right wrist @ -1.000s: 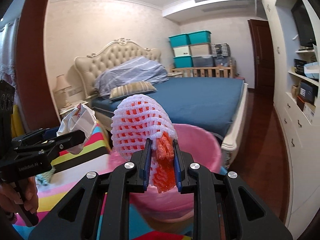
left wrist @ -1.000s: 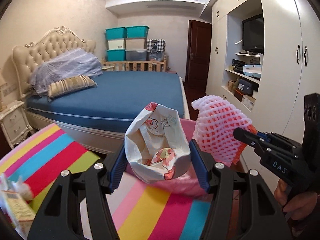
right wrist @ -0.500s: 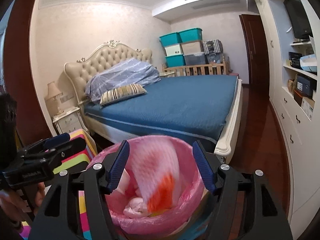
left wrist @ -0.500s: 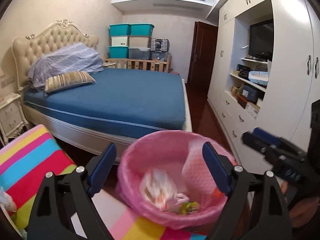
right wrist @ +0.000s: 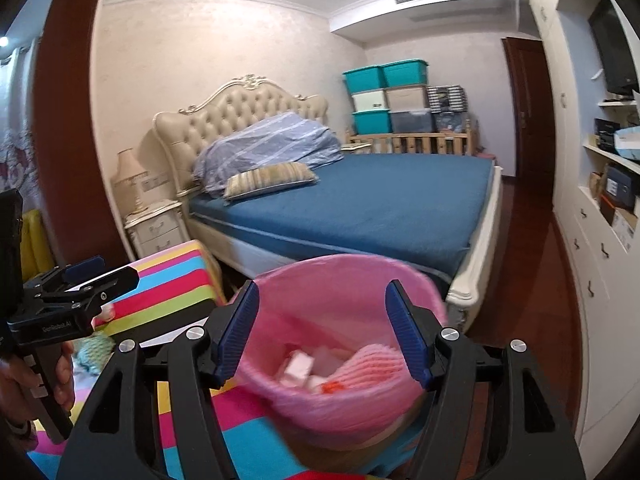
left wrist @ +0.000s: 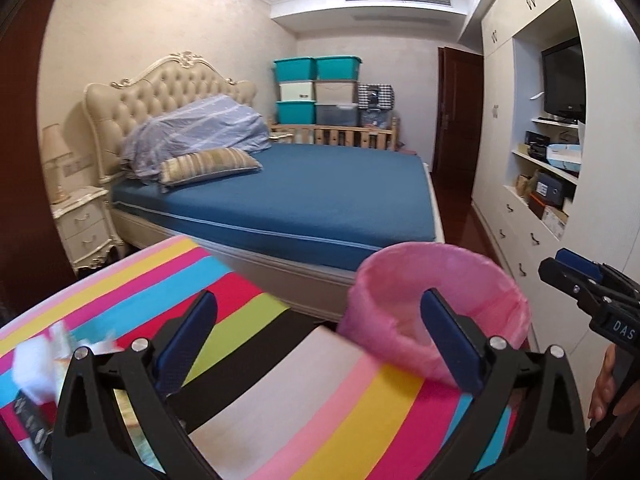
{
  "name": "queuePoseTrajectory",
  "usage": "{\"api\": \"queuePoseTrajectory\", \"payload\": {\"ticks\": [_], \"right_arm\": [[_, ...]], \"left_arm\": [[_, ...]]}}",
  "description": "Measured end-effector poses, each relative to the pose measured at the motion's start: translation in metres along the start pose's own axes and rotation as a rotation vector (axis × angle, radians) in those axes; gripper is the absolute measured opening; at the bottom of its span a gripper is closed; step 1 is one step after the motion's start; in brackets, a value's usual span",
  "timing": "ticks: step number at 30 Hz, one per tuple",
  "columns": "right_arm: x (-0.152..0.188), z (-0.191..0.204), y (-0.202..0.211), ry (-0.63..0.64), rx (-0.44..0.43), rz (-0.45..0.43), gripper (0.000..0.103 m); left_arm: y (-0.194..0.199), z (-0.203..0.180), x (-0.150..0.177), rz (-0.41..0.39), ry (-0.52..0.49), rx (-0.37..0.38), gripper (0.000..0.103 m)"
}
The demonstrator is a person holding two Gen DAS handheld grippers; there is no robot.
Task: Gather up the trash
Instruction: 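Move both grippers back to the remaining trash on the table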
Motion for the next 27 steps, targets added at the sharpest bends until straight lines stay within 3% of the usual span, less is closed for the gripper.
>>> {"api": "queuePoseTrajectory", "payload": {"ticks": [10,20,27], "right_arm": [[0.022,0.077,-0.007,0.034,-0.127,0.082,0.064],[0.04,0.164,-0.016,0.112,-0.274,0.156,0.064],[0.059,0.214,-0.017,0.178,-0.373,0.209,0.064]], "left_arm": [[0.081,0.062,0.035,-0.005,-0.008,-0.131,0.098],[0.159,0.14,0.072,0.027,0.079,-0.342,0.098],[0.195,0.188,0.108,0.1,0.16,-0.485,0.098]]}}
Point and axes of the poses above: each gripper's, at about its wrist camera, not at the fingertips, and y roughly against the way its jaws point, z to its left, x to its underside, the point moved 1 cm from there along -y, roughly the way its jaws point, and after that the axes turned 4 degrees about -z, right-handed, at the moved point
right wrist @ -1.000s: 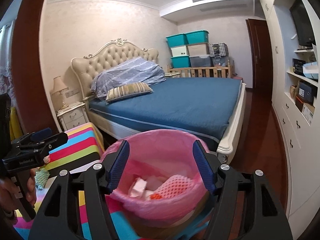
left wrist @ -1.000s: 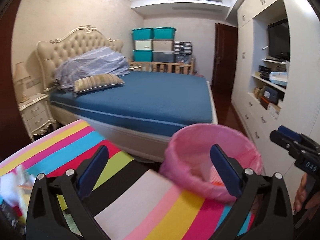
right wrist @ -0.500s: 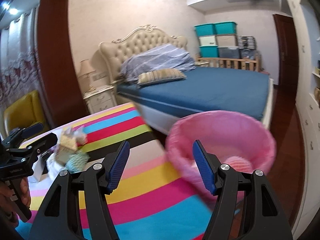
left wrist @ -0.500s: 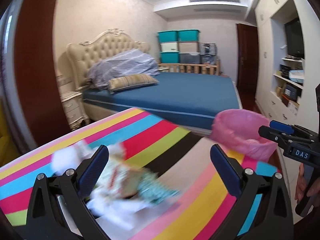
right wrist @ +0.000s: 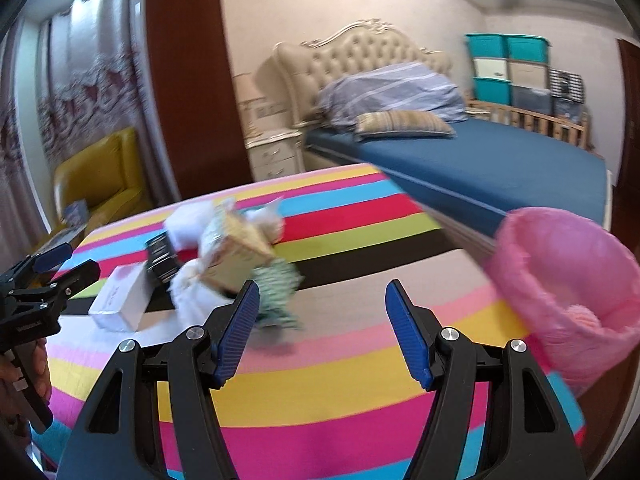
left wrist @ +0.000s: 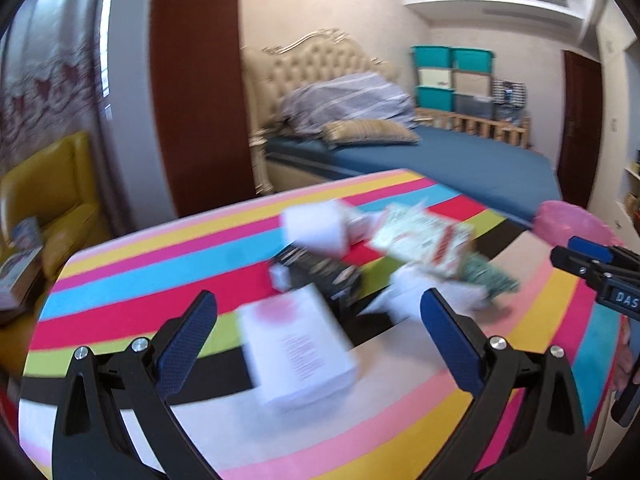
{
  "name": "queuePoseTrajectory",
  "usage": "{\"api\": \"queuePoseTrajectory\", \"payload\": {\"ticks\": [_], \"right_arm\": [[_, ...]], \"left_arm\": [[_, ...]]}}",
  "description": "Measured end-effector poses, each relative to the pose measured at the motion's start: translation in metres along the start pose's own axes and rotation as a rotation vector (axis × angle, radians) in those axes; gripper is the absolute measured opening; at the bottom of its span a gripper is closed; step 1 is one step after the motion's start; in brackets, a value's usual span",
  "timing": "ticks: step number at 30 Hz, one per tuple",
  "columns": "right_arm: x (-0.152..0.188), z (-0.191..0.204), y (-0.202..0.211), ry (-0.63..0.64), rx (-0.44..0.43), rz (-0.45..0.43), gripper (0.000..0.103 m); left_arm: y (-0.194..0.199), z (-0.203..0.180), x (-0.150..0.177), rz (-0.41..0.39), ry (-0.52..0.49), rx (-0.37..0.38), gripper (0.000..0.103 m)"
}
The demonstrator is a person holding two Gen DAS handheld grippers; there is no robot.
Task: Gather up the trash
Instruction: 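Move both grippers back to the remaining trash on the table, then grasp the white tissue box with the left gripper while the right gripper grasps a white cloth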
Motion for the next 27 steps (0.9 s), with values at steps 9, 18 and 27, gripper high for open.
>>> {"api": "queuePoseTrajectory", "payload": {"ticks": [9,18,27], "right_arm": [[-0.001,0.033,-0.02,0.032,-0.061,0.034,0.064],[-0.003,0.034,-0.03,0.038,-0.078,0.055,0.064],[-0.004,0.043,-0.037,0.064,-0.105,0.077,0.064]], "left_arm": [[-0.012,0.031,0.013,0.086,0.078,-0.054,0.098],[-0.051,0.017,0.011,0.202,0.044,-0.055,0.098],[-0.074,0.013,0.016,0.279,0.013,-0.058,0.09]]}}
Point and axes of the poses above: each gripper's, at about its wrist camera, not at the fingertips, and y roughly against the way its jaws point, z to its left, x to its underside, the point moved 1 cm from there along -y, roughly the way its jaws point, and after that the axes turned 4 degrees about -z, right-handed, at the moved point
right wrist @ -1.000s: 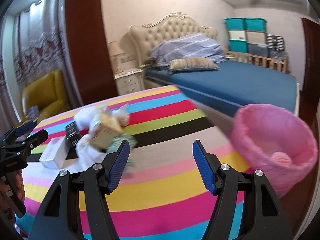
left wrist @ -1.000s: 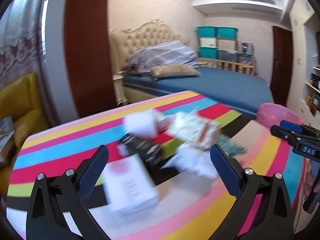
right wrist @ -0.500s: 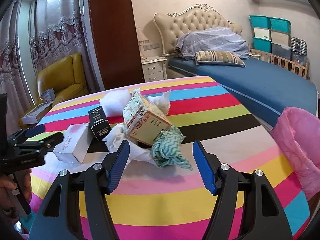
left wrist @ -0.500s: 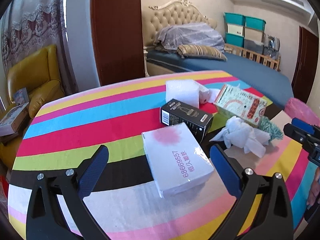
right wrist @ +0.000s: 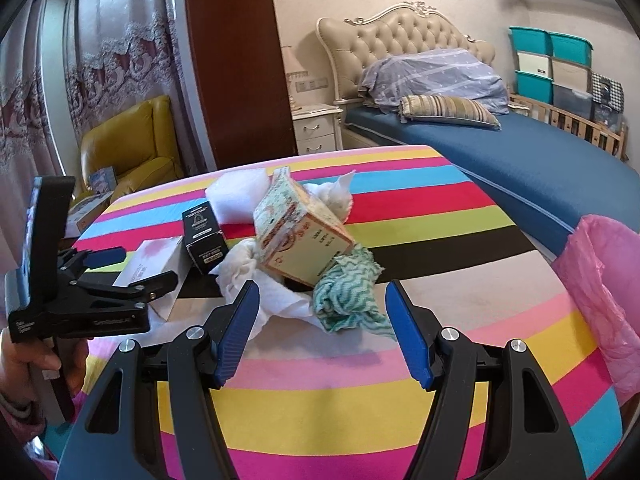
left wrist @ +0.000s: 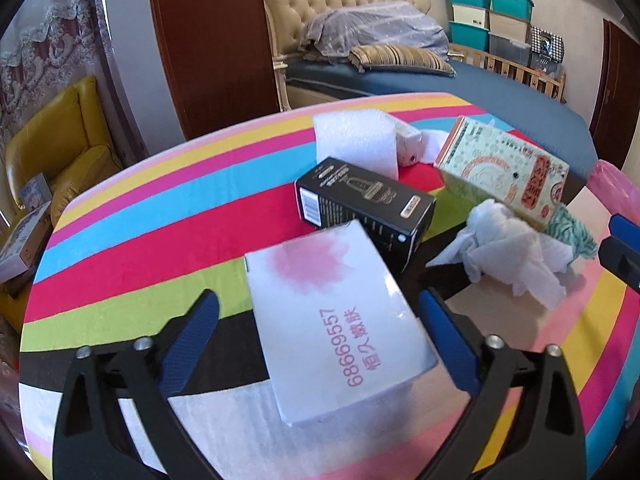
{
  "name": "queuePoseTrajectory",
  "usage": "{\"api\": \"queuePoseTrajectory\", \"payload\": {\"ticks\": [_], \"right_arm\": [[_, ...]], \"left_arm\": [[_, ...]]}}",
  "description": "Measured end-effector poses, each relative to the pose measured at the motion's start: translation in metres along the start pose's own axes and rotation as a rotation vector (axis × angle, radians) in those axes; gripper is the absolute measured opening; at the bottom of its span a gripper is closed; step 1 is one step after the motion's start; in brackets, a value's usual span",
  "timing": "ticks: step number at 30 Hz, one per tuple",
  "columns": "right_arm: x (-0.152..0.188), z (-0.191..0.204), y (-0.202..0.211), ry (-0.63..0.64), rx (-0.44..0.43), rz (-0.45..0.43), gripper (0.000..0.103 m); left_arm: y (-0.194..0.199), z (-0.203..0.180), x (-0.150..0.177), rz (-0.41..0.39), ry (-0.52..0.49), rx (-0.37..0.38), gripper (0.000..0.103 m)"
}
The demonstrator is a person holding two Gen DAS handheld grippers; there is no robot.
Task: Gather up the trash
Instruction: 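Grasp the white tissue box with the left gripper while the right gripper grasps a white cloth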
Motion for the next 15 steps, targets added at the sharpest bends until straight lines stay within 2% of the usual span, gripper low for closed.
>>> {"api": "queuePoseTrajectory", "payload": {"ticks": [3,7,15], "right_arm": [[0.0,0.009,-0.007,0.025,-0.023,0.021,0.064],[-0.001,0.024,-0.02,0.057,-0.048,0.058,0.064],[-0.004,0.055,-0.046,0.128,-0.108,0.123,0.064]], "left_arm": [[-0.005,0.004,0.001,0.024,0.004,0.013,0.074],[-0.005,0.012,0.003,0.016,-0.003,0.023,0.074],[0.003,0.051,0.014,0.018,0.057,0.014,0.074]]}}
Point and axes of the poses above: each gripper's, at about its wrist camera, not at the fingertips, and y roughly against the way its jaws point, z to its left, x to its underside, the point moved 1 cm from there along -y, roughly the way its jaws point, and after that the axes turned 4 degrees about -z, right-handed, at the moved point
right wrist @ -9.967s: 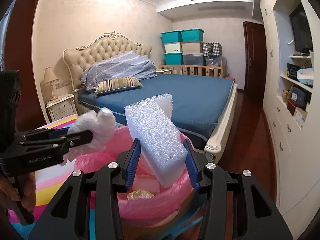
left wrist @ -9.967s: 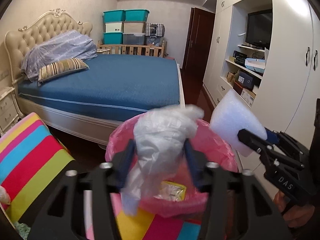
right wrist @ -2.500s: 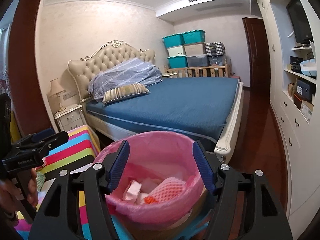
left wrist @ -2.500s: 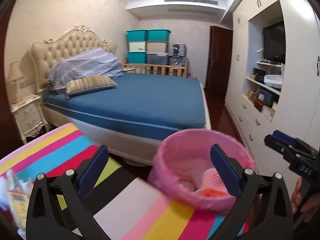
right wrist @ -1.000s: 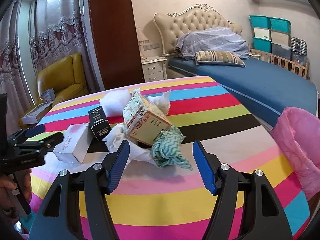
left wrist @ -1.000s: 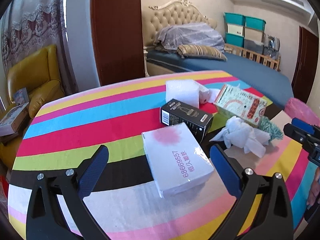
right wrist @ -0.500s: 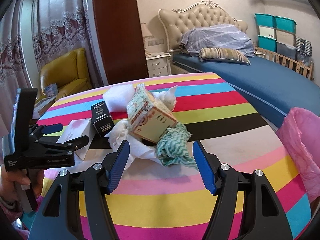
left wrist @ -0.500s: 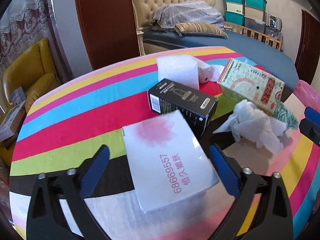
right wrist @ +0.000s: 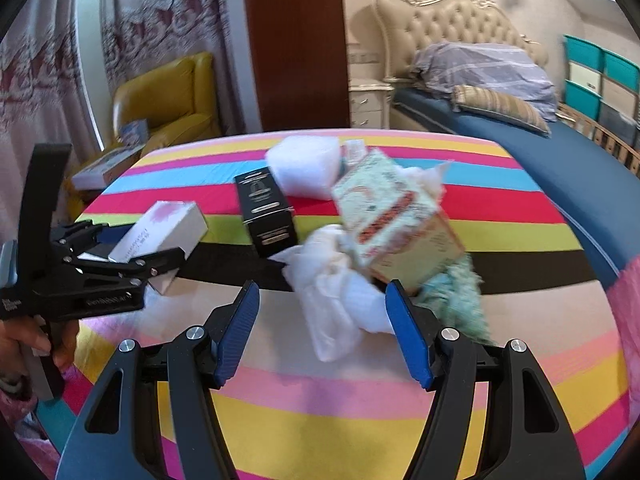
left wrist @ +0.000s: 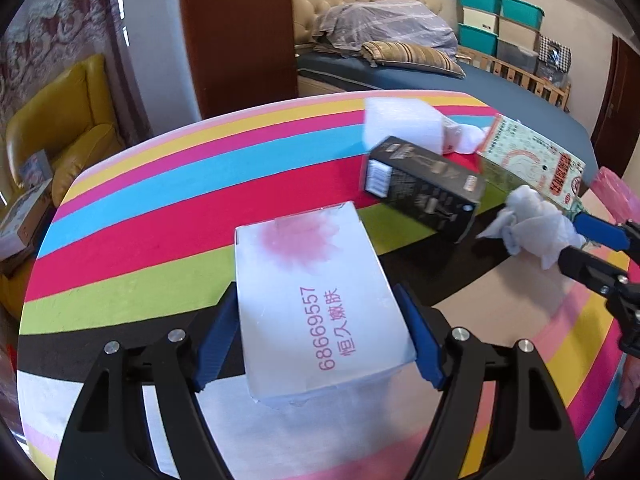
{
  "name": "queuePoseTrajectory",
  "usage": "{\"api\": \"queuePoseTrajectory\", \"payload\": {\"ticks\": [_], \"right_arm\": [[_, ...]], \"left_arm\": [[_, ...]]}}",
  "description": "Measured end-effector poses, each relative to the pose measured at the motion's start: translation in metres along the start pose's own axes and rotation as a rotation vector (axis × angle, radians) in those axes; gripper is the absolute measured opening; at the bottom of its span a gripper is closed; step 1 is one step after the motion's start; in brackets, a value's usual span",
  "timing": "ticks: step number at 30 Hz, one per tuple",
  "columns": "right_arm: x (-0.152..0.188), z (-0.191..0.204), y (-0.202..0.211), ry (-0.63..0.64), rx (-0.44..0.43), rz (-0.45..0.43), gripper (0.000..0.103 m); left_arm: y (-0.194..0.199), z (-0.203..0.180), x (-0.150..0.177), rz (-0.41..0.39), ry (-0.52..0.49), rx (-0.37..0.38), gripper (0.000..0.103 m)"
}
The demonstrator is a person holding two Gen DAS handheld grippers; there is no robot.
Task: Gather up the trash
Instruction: 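Grasp the white tissue box with the left gripper while the right gripper grasps a white cloth, then carry the tissue box with the left gripper while the right gripper carries the white cloth to the wastebasket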
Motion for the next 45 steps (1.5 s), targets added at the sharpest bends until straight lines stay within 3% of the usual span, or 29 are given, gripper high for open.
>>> {"api": "queuePoseTrajectory", "payload": {"ticks": [6,11,13,16,27,33,45], "right_arm": [[-0.005,0.001,-0.019,-0.016,0.003,0.052,0.061],[-0.005,0.001,-0.027,-0.02,0.02,0.092,0.044],[-0.006,-0.002,-0.027,-0.031,0.017,0.09,0.031],[-0.006,-0.001,-0.022,-0.022,0.008,0.064,0.022],[0.0,0.015,0.012,0.02,-0.024,-0.059,0.02],[0.008,0.019,0.031,0.04,-0.009,-0.082,0.02],[0.018,0.007,0.059,0.001,0.027,-0.133,0.02]], "left_arm": [[0.005,0.016,0.005,-0.006,0.038,-0.001,0.075],[0.002,0.017,0.007,0.012,0.049,0.008,0.075],[0.001,0.019,0.007,0.014,0.06,0.018,0.073],[0.003,0.02,0.007,-0.002,0.064,0.014,0.072],[0.038,0.005,0.009,-0.183,-0.009,-0.035,0.071],[0.053,0.006,0.01,-0.261,0.018,-0.01,0.07],[0.053,-0.001,0.01,-0.244,0.021,0.046,0.07]]}}
Point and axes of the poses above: each gripper's, at about its wrist camera, not at the fingertips, and y roughly against the way its jaws point, z to its left, x to its underside, the point moved 1 cm from there along -y, roughly the way its jaws point, and after that the axes turned 4 degrees about -z, right-handed, at the moved point
